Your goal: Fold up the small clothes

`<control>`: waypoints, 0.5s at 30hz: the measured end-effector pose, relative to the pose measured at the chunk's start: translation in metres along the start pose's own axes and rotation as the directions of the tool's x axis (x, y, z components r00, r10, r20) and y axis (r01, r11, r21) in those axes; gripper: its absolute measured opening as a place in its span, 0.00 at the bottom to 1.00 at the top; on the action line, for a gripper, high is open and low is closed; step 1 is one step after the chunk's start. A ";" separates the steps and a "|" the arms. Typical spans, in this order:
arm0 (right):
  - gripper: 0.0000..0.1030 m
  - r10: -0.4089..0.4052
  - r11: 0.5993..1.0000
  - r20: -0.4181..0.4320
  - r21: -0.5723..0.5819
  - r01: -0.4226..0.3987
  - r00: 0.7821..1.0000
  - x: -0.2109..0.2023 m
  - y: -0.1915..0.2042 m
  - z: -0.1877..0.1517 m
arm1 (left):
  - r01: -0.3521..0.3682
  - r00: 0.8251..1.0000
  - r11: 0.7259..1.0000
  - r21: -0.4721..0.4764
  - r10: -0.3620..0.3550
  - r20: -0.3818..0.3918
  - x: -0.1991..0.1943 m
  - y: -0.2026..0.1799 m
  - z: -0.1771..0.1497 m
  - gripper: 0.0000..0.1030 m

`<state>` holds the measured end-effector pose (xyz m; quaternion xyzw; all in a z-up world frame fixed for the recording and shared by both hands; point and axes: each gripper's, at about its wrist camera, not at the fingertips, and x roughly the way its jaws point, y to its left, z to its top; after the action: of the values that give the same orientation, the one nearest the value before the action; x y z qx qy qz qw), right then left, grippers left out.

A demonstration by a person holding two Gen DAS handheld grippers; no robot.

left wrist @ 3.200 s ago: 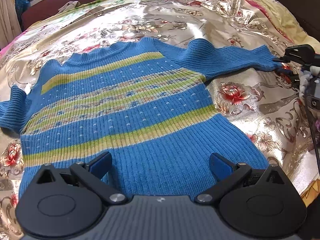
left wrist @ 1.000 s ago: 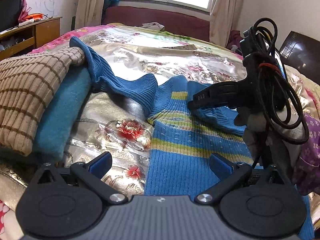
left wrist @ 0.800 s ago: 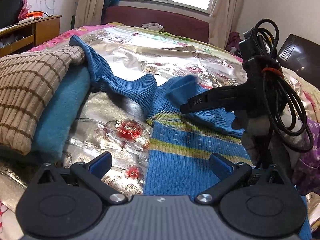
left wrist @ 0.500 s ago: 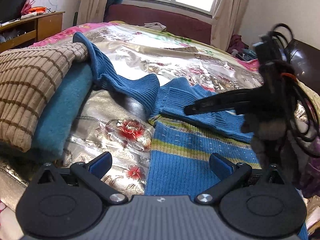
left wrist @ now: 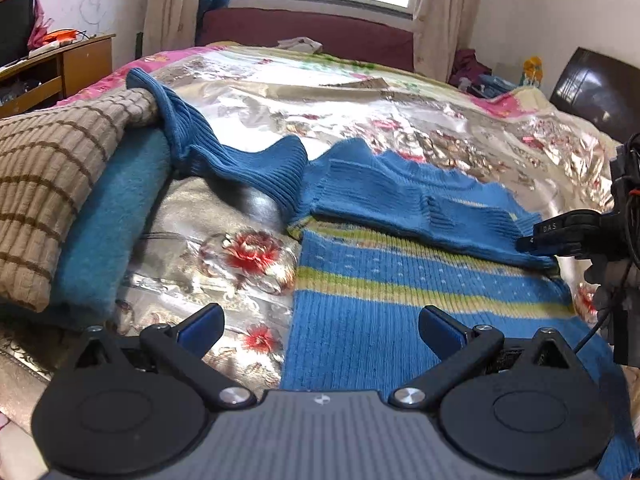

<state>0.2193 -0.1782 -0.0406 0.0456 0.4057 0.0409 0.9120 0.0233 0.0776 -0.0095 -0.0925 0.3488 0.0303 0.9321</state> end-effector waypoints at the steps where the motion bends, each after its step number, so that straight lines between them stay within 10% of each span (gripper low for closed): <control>1: 0.21 0.007 1.000 0.006 0.006 -0.007 1.000 0.001 -0.005 -0.001 | -0.005 1.000 1.000 0.005 0.005 -0.003 0.001 -0.001 -0.001 1.00; 15: 0.23 0.090 0.990 0.049 0.106 -0.095 0.995 -0.003 -0.022 -0.003 | -0.121 0.990 0.991 0.065 0.116 0.084 -0.009 0.003 0.031 1.00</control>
<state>0.2157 -0.2006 -0.0426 0.1146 0.3845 0.0602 0.9140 0.0358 0.0869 0.0185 -0.0378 0.3167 0.0771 0.9446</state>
